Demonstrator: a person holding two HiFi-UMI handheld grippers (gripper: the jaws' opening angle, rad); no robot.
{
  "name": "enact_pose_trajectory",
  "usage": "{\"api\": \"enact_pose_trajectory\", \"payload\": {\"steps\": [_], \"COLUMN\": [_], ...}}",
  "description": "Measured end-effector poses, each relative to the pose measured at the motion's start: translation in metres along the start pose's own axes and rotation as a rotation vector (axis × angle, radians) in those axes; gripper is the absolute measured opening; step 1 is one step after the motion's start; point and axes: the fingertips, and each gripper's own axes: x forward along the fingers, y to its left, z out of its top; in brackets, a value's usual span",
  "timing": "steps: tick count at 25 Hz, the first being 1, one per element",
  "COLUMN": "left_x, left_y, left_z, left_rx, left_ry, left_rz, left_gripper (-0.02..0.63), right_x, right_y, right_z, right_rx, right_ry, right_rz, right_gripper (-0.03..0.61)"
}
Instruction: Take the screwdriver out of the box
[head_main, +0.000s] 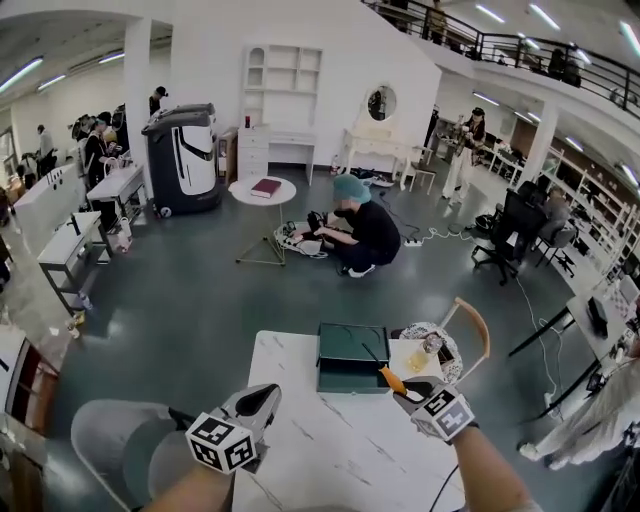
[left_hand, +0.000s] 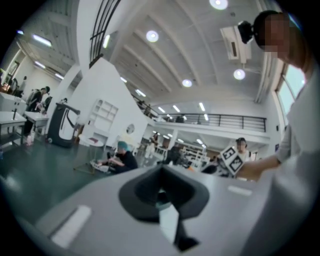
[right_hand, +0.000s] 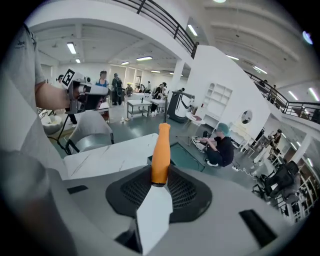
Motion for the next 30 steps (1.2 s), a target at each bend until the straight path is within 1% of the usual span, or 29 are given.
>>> {"api": "enact_pose_trajectory", "payload": {"steps": [5,10,16,22,26,30], "left_x": [-0.002,0.001,-0.002,-0.009,-0.003,-0.004], "left_y": [-0.051,-0.104,-0.148,-0.175,-0.192,-0.191], "left_z": [-0.003,0.001,0.0,-0.011,-0.013,-0.006], "left_rx": [-0.022,0.015,0.032,0.035,0.038,0.035], "left_ry": [-0.037,-0.066,-0.083,-0.082,-0.082,-0.087], "left_rz": [0.057,0.068,0.097,0.116,0.097,0.07], "left_gripper": [0.0,0.0,0.0,0.0,0.0,0.0], "right_x": [-0.034,-0.068,-0.101,-0.125,-0.139,-0.15], "right_y": [0.004,0.001,-0.007,-0.004,0.0,0.008], "right_z": [-0.022,-0.044,-0.058,-0.071,-0.083,-0.081], "right_rx": [0.028,0.017,0.044,0.098,0.138,0.16], "right_ry": [-0.099,-0.155,-0.234,-0.309,-0.349,-0.381], "right_rz": [0.049,0.07,0.093,0.125,0.147,0.142], "right_gripper": [0.101,0.101,0.101,0.1,0.101,0.1]}}
